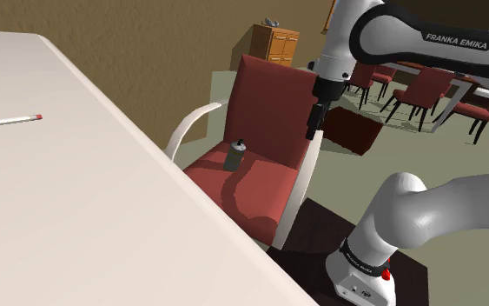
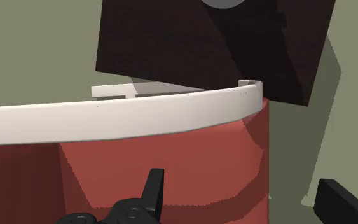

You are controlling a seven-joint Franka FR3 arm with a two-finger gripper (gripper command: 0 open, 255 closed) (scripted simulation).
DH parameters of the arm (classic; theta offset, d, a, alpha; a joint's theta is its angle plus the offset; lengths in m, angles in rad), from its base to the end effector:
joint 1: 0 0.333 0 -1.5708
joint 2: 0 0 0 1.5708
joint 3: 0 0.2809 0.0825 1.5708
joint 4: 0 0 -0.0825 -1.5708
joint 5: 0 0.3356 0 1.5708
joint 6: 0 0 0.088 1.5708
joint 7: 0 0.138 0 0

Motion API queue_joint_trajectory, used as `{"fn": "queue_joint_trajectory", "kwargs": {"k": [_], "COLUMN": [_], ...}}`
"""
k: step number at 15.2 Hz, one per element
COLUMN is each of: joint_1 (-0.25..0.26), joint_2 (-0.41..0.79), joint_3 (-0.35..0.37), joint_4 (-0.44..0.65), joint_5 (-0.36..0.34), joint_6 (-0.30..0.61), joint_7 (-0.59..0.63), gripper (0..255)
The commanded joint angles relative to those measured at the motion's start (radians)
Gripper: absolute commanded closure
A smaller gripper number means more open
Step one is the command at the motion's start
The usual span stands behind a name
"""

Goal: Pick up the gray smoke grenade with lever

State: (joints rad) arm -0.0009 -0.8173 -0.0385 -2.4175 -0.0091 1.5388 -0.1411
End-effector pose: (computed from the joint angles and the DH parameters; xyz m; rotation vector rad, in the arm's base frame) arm 0.2686 -0.0137 0.5146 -3.1110 -0.1786 0.0934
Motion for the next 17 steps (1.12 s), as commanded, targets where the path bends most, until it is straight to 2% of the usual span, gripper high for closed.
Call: {"fn": "queue_joint_trajectory", "kwargs": {"k": [1,9,17], "joint_1": [0.0,-0.003,0.006], "joint_2": [0.0,0.233,0.51], "joint_3": [0.0,-0.038,-0.076], "joint_4": [0.0,-0.003,0.087], "joint_5": [0.0,0.029,0.09], "joint_6": [0.0,0.295,0.539], "joint_7": [0.0,-0.004,-0.032], "gripper": [0,0,0]}}
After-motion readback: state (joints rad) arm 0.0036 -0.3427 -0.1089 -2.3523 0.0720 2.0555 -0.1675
